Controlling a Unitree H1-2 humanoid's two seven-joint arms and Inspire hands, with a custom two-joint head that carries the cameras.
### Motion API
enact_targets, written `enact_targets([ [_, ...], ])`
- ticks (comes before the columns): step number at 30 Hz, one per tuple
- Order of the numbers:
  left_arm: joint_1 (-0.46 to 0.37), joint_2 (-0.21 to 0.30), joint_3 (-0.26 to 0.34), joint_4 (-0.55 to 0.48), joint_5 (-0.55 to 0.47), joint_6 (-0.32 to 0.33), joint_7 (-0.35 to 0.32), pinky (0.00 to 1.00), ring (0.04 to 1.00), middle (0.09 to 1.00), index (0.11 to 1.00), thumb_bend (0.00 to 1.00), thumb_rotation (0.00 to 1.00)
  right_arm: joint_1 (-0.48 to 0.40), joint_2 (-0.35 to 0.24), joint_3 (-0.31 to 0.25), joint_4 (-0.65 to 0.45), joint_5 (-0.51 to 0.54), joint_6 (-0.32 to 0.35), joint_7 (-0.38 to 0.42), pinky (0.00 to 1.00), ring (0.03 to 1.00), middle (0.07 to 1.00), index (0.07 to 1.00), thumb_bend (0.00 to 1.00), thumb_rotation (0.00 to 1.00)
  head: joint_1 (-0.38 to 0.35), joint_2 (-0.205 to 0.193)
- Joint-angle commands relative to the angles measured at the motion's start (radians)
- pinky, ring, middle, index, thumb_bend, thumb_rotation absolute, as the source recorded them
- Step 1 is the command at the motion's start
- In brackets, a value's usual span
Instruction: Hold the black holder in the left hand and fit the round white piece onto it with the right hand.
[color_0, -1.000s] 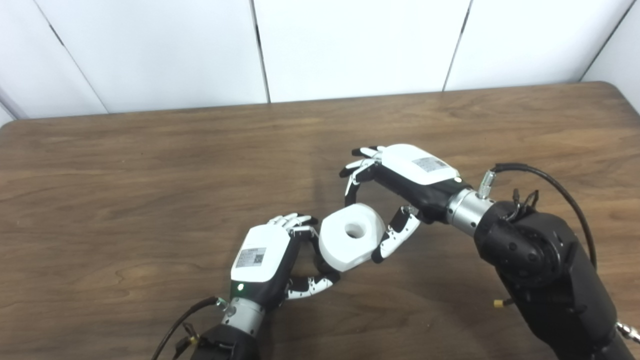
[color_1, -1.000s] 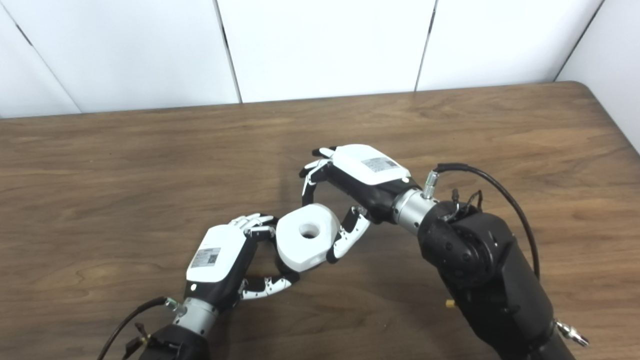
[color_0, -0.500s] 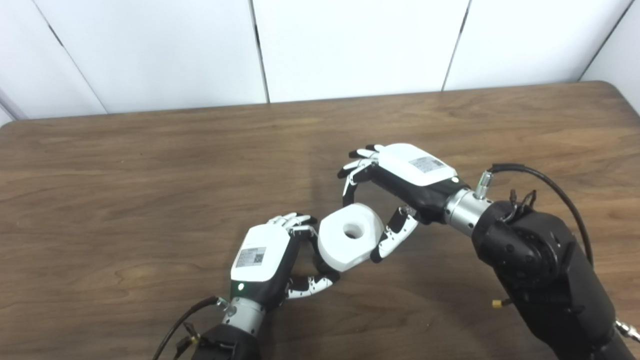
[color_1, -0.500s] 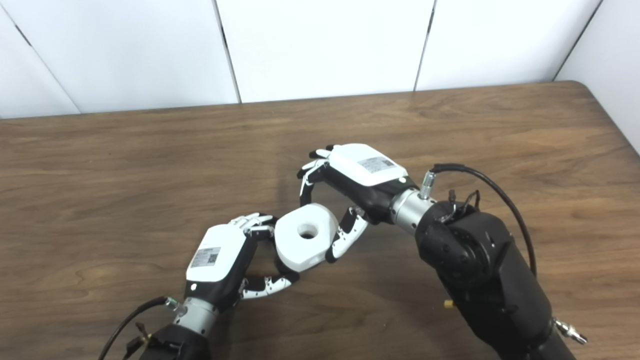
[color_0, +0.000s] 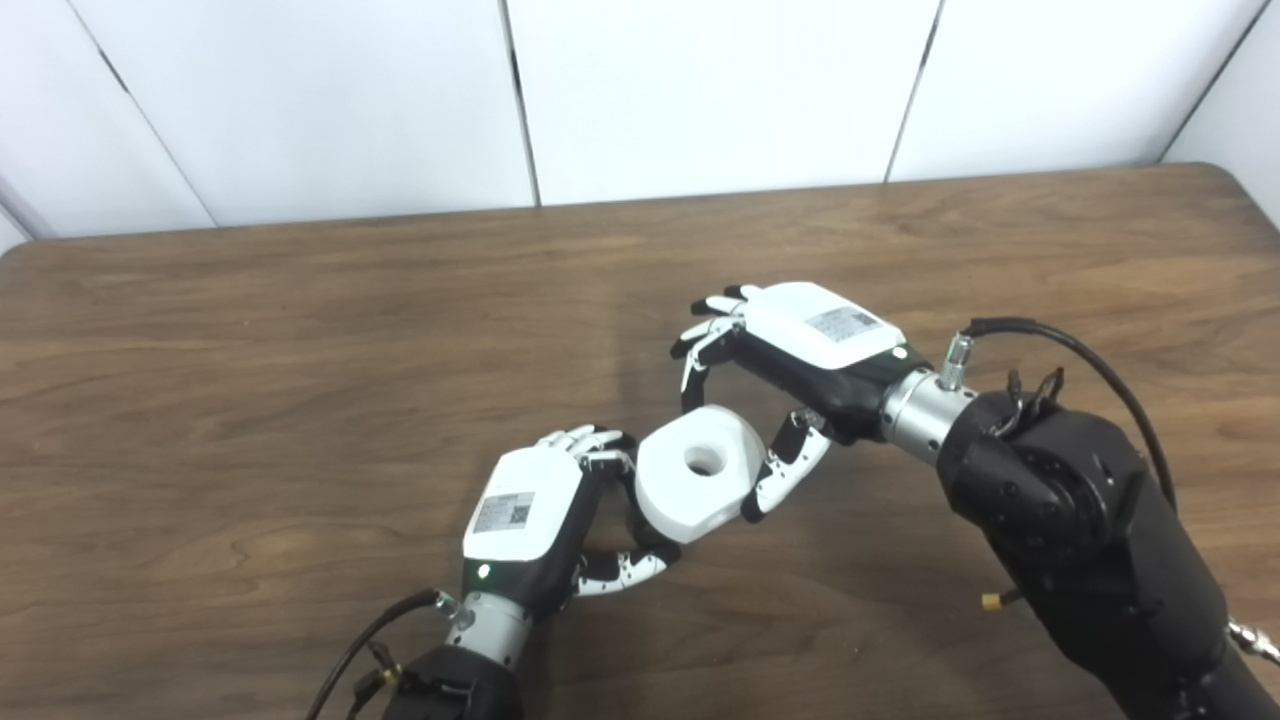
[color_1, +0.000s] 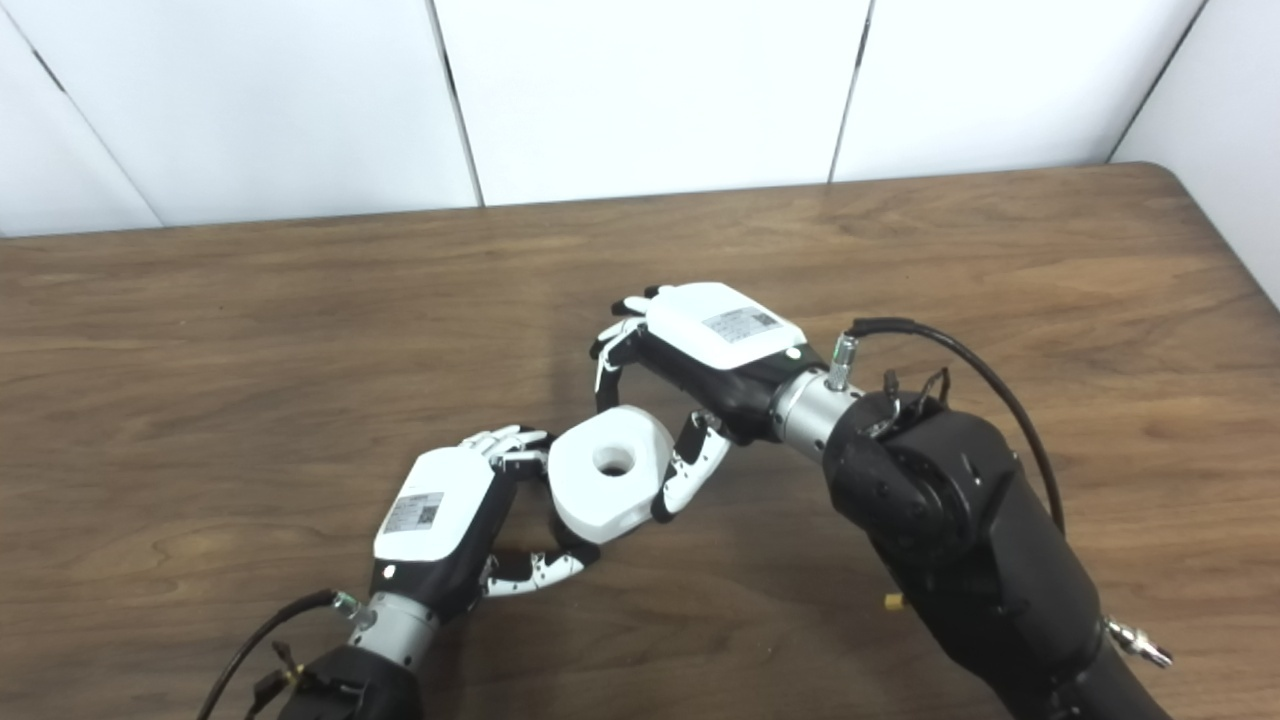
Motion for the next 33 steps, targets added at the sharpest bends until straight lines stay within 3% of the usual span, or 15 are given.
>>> enact_targets([
  [1, -0.004, -0.010, -0.022, 0.019, 0.020, 0.001, -0.032, 0.86, 0.867, 0.814, 0.489, 0.51, 0.05, -0.003, -0.019, 0.017, 0.011, 0.008, -0.014, 0.043, 1.00, 0.948, 0.825, 0.486, 0.53, 0.14, -0.001, 0.000],
  [6, -0.006, -0.011, -0.023, 0.025, 0.021, 0.000, -0.027, 0.86, 0.868, 0.814, 0.489, 0.51, 0.05, -0.004, -0.024, 0.012, 0.014, 0.009, -0.027, 0.028, 1.00, 0.947, 0.820, 0.491, 0.52, 0.15, -0.001, -0.003],
  [7, -0.006, -0.012, -0.023, 0.025, 0.021, 0.003, -0.030, 0.85, 0.868, 0.814, 0.489, 0.51, 0.05, -0.005, -0.026, 0.011, 0.013, 0.010, -0.027, 0.027, 1.00, 0.947, 0.821, 0.540, 0.73, 0.19, -0.001, -0.004],
  [8, -0.006, -0.013, -0.023, 0.025, 0.019, 0.003, -0.030, 0.86, 0.870, 0.815, 0.489, 0.51, 0.05, -0.007, -0.028, 0.010, 0.011, 0.007, -0.025, 0.030, 1.00, 0.953, 0.829, 0.571, 0.85, 0.23, 0.000, -0.004],
  [9, -0.007, -0.013, -0.022, 0.025, 0.018, 0.003, -0.030, 0.86, 0.868, 0.815, 0.489, 0.51, 0.05, -0.008, -0.029, 0.010, 0.010, 0.005, -0.023, 0.033, 1.00, 0.959, 0.840, 0.596, 0.92, 0.26, 0.000, -0.004],
  [11, -0.007, -0.014, -0.023, 0.028, 0.017, 0.002, -0.028, 0.85, 0.867, 0.814, 0.489, 0.52, 0.05, -0.010, -0.032, 0.008, 0.010, 0.005, -0.027, 0.029, 1.00, 0.964, 0.851, 0.615, 0.97, 0.28, 0.000, -0.005],
  [33, -0.019, -0.021, -0.032, 0.064, 0.028, -0.004, -0.019, 0.85, 0.865, 0.812, 0.489, 0.52, 0.06, -0.011, -0.034, -0.030, 0.023, 0.009, -0.069, 0.012, 1.00, 0.965, 0.868, 0.645, 1.00, 0.38, 0.007, -0.018],
])
